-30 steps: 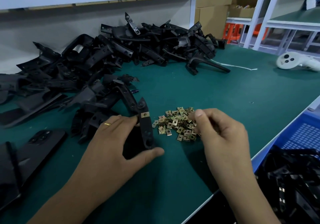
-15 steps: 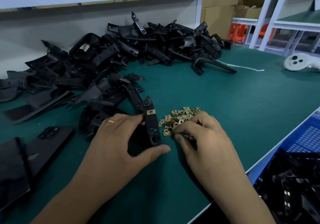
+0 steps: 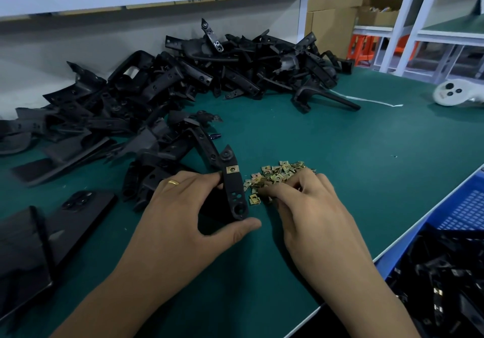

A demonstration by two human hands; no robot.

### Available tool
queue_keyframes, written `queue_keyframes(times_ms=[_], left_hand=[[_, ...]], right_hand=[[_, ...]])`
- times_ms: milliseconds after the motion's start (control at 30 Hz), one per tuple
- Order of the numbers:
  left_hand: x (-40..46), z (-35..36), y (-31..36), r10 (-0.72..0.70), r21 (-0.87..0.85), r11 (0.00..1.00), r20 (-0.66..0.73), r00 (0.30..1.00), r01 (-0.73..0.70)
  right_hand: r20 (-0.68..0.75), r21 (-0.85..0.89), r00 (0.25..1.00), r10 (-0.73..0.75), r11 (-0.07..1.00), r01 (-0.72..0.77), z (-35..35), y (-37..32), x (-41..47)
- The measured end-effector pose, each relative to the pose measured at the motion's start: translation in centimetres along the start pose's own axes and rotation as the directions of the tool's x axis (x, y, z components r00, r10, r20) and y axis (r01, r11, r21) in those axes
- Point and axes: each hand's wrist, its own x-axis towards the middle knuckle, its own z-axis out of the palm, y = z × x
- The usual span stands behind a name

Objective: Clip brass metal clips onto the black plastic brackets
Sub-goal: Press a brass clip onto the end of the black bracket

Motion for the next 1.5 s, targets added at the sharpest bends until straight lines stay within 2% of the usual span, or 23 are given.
queue_keyframes(times_ms=[100,500,600,700,767,800,867,933,1000,1133,1500], left_hand=[[0.0,0.0,0.0,0.010,0.004,1.000,0.003,1.000,-0.010],[-0.1,0.1,-0.3,-0.014,0.029,1.000,0.022,1.000,0.013],[-0.1,0.1,-0.4,-0.007,0.042,0.999,0.012,1.000,0.007],[0.3,0.0,-0.3,0.081,0.133,0.988,-0.055,0.995,-0.074],[0.8,-0.1,-0.4,0.143,0.273,0.955,-0.088,0.986,-0.114],[1.0,-0.2,-0.5,0.150,0.327,0.938,-0.095,0.984,-0.112],[1.3,-0.3,-0.4,0.154,0.369,0.923,-0.094,0.984,-0.110],[1.2,-0.1,-0.3,0.171,0.371,0.920,-0.082,0.982,-0.129],[1.1,0.0,-0.1,0.183,0.371,0.918,-0.085,0.979,-0.140],[1.2,-0.1,-0.2,0.193,0.389,0.911,-0.105,0.976,-0.138],[1.0,0.0,-0.2,0.176,0.376,0.916,-0.067,0.982,-0.138]], right_hand=[[0.022,-0.030,0.999,0.023,0.999,-0.022,-0.1,-0.1,0.1],[0.067,0.026,0.998,0.003,1.000,-0.004,-0.2,-0.1,0.0],[0.057,0.063,0.998,-0.033,0.998,0.029,-0.3,0.0,0.2],[-0.013,0.178,0.997,-0.070,0.981,0.071,-0.4,0.0,0.3],[-0.097,0.392,0.995,0.023,0.920,0.017,-0.7,0.1,0.2],[-0.122,0.524,0.988,0.096,0.851,-0.018,-0.9,0.2,0.1],[-0.124,0.775,0.966,0.225,0.630,-0.047,-1.1,0.1,0.0],[-0.075,0.921,0.959,0.275,0.389,-0.039,-1.0,-0.6,0.0],[-0.023,0.958,0.963,0.268,0.280,-0.055,-0.6,-1.3,0.0],[0.074,0.971,0.959,0.275,0.198,-0.132,-0.6,-1.6,0.1],[0.107,0.943,0.971,0.213,0.289,-0.167,-0.7,-1.6,0.1]])
